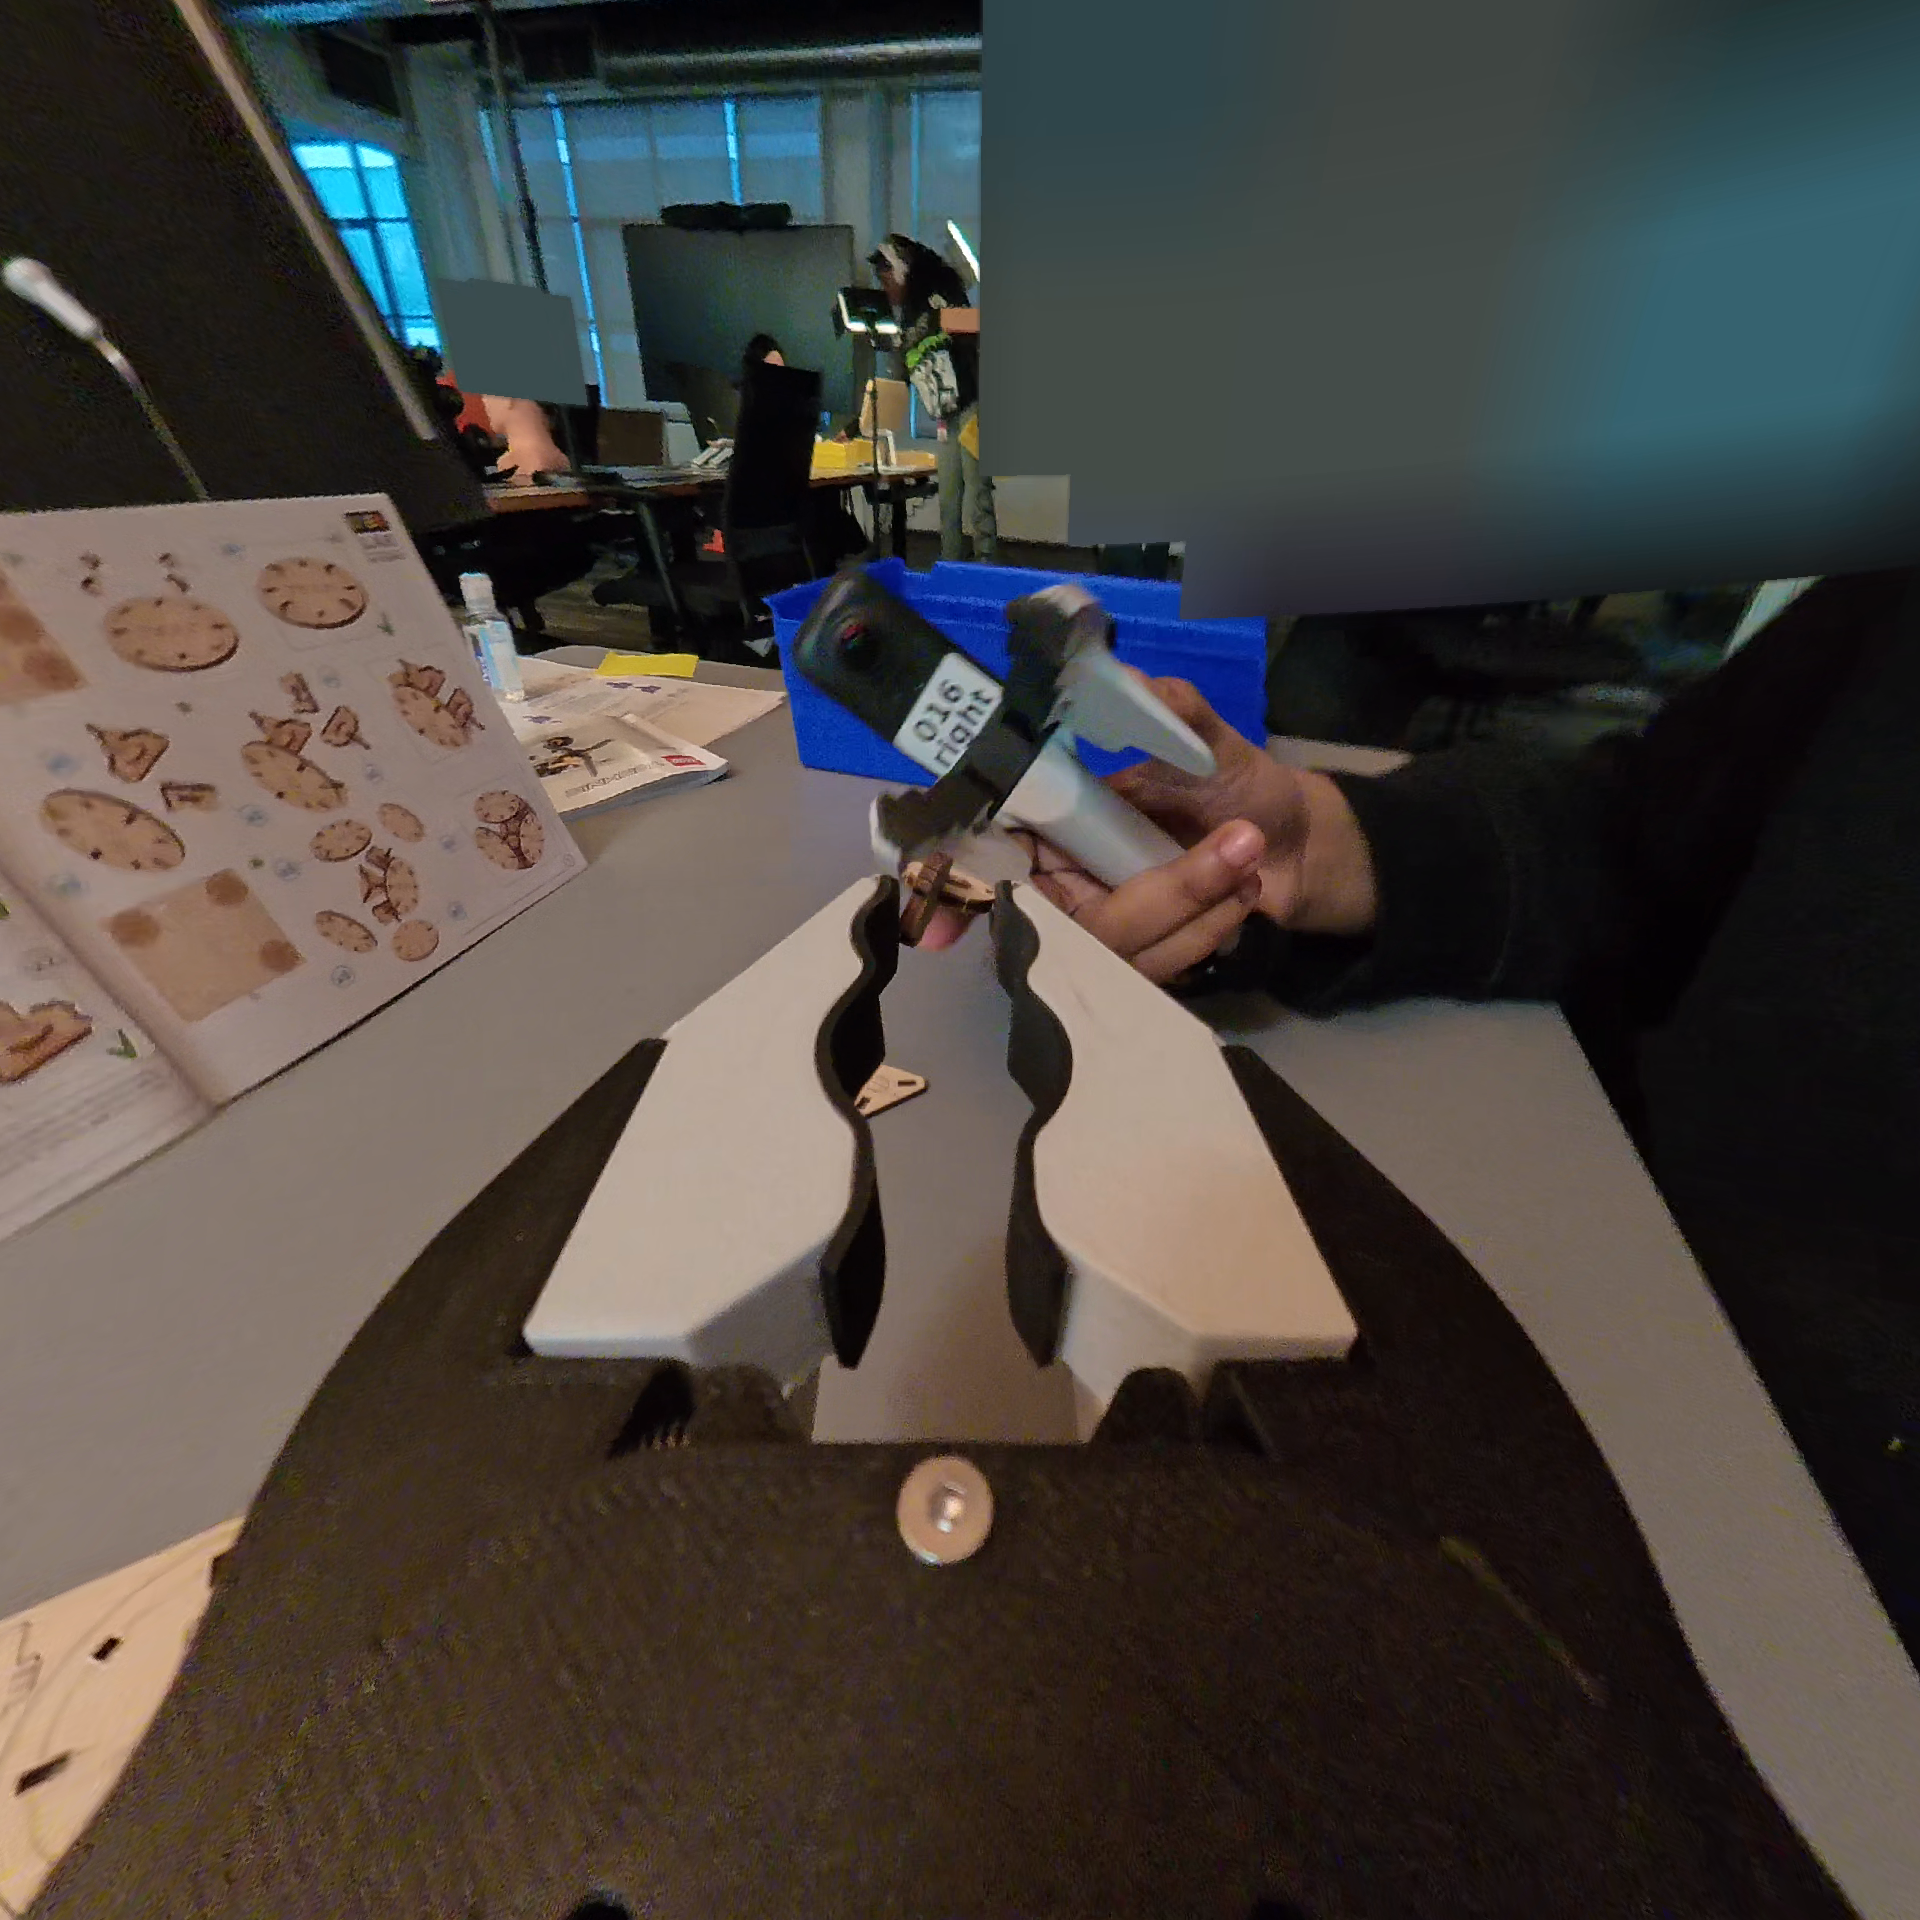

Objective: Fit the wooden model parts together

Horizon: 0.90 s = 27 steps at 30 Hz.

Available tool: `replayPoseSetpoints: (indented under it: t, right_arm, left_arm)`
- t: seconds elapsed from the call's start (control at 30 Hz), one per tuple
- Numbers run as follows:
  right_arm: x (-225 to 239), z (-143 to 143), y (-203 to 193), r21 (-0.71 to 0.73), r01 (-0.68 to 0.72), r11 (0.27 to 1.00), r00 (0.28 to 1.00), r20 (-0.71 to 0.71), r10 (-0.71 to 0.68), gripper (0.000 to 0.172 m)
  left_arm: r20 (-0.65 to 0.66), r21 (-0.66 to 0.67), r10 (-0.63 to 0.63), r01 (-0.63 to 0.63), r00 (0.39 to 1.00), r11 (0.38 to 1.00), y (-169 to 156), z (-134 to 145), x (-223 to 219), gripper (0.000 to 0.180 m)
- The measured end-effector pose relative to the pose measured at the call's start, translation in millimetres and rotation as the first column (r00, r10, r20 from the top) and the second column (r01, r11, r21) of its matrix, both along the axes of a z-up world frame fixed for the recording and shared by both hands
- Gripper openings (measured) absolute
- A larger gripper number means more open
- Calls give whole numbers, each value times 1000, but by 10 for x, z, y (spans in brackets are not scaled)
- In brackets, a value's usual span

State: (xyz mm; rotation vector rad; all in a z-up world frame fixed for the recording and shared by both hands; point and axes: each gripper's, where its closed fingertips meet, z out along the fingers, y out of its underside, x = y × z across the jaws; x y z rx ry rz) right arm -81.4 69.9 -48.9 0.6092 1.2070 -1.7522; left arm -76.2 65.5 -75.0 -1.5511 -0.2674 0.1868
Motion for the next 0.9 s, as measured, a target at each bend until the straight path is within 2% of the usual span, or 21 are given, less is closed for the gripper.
replayPoseSetpoints:
  t: [0.03,0.1,0.13,0.2,0.27,0.33,0.37,0.43,0.5,0.53,0.63,0.8,0.9]
  right_arm:
    - [-27,69,49,-9,65,998,995,-80,-65,50]
    - [-35,153,108,10,208,978,930,-313,-194,47]
    - [-37,170,119,18,296,955,853,-455,-255,47]
    - [-43,147,119,23,474,880,618,-720,-315,47]
    - [-49,124,121,-18,621,784,355,-885,-302,42]
    - [31,132,90,-109,684,721,124,-957,-263,35]
    - [73,124,68,-153,702,695,22,-971,-236,28]
    - [160,78,14,-240,707,665,-169,-971,-171,19]
    - [214,-33,-57,-276,699,659,-307,-949,-73,11]
    - [223,-112,-97,-265,698,665,-340,-940,-18,11]
    - [182,-244,-147,-238,722,650,-373,-925,75,15]
    - [126,-339,-158,-199,742,640,-363,-922,134,17]
    - [118,-381,-166,-186,747,638,-367,-916,162,10]
  left_arm:
    - [46,36,3,-4,999,999,-28,22,-39,15]
    - [207,112,-38,15,978,994,-68,19,-110,15]
    - [318,147,-94,48,944,988,-73,-13,-127,15]
    - [504,268,-246,121,828,956,-89,-9,-127,15]
    - [594,422,-398,151,699,894,-132,57,-119,15]
    - [616,523,-498,155,611,838,-170,116,-115,15]
    - [618,543,-518,155,592,825,-176,125,-114,15]
    - [637,519,-506,163,582,839,-152,73,-104,15]
    - [648,479,-484,180,588,859,-122,25,-77,15]
    - [645,472,-484,189,592,861,-114,25,-61,16]
    - [649,464,-492,210,580,860,-98,18,-21,16]
    - [663,423,-486,251,569,871,-30,-55,57,15]
    - [669,409,-495,281,554,868,16,-80,122,16]
